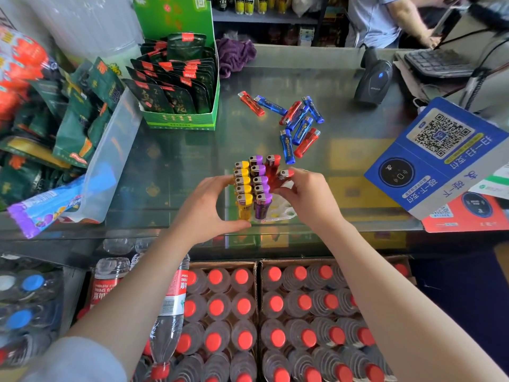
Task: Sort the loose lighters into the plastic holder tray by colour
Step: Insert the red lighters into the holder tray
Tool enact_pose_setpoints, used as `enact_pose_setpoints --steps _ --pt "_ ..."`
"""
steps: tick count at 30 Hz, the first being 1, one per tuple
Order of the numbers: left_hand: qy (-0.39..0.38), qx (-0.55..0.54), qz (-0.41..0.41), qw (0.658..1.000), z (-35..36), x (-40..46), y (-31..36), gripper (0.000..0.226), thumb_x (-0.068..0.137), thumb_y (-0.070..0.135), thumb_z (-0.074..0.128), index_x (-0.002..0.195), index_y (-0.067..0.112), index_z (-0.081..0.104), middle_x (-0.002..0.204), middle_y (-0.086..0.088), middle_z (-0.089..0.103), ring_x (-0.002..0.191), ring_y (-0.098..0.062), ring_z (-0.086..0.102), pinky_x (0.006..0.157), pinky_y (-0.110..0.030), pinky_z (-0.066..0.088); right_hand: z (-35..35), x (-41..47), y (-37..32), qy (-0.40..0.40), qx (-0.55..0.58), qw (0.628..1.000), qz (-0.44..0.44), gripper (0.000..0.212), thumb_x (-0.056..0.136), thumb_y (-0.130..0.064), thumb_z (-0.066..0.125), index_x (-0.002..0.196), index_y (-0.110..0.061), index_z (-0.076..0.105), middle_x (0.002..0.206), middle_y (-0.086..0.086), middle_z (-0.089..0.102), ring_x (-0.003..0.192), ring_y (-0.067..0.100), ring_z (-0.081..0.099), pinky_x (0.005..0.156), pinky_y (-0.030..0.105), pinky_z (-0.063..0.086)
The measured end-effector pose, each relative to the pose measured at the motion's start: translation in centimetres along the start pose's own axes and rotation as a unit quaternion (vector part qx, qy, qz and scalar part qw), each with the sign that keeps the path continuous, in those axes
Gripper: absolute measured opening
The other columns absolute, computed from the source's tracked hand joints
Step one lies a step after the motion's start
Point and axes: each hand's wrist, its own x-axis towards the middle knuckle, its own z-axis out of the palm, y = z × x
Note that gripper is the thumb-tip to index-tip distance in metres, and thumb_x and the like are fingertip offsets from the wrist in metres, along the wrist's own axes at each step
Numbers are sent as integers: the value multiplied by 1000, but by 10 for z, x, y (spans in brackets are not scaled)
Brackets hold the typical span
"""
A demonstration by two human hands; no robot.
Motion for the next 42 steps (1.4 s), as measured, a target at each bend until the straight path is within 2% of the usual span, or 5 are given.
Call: enact_pose_setpoints --steps 9,16,23,32,42 --pt "-4 14 -3 1000 -2 0 5 84 60 45 77 131 23 37 135 0 44 124 -15 37 98 -35 32 14 -1 -9 53 -63 996 41 14 82 -16 65 88 -4 63 91 11 62 76 28 56 61 32 44" --pt "-28 87 0 996 -11 5 7 84 61 48 75 129 18 36 136 -3 39 123 -16 38 95 -30 35 -10 4 8 -3 -36 999 10 17 81 -13 65 96 -5 64 82 3 57 70 18 49 69 30 44" --pt "-26 68 2 997 -10 10 1 81 63 47 74 130 23 35 136 -1 40 126 -14 34 97 -31 33 -20 45 31 121 74 957 251 24 89 -15 42 108 -8 54 104 7 57 88 21 50 72 27 37" --pt "-1 27 13 1000 -8 18 -8 84 62 44 76 132 21 36 137 0 42 127 -14 33 102 -32 27 -8 83 31 121 -15 940 320 40 83 -35 58 109 -7 46 111 13 58 96 33 57 71 37 42" --pt "-6 14 14 1000 -8 23 -12 85 62 44 76 133 21 35 139 1 40 129 -13 31 103 -33 27 -19 78 28 45 -136 937 319 12 81 -7 51 91 -3 54 83 12 52 70 32 50 60 32 38"
